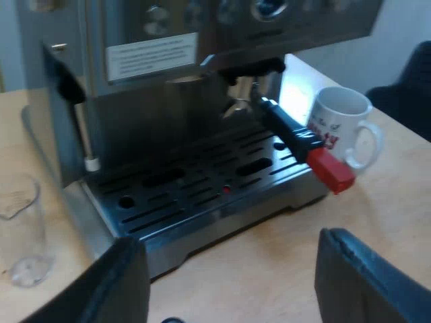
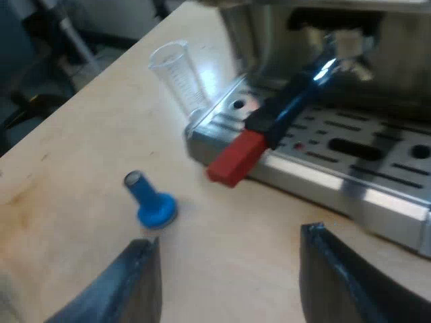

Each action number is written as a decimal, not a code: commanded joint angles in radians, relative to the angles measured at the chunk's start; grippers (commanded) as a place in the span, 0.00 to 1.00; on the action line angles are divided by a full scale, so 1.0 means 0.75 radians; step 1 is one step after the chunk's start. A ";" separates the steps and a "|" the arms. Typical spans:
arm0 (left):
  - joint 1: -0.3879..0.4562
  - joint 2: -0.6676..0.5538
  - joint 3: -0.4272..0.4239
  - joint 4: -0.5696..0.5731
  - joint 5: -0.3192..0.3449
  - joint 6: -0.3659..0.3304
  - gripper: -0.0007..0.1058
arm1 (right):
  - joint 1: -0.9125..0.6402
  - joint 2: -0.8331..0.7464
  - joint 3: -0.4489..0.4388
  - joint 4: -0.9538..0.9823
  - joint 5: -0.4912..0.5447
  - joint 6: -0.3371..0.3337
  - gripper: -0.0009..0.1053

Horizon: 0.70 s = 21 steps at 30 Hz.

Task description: Grind coffee beans and then tamp

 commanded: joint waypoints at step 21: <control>-0.241 0.187 0.188 -0.355 0.049 0.131 0.53 | 1.031 0.517 0.051 -0.437 0.836 0.015 0.47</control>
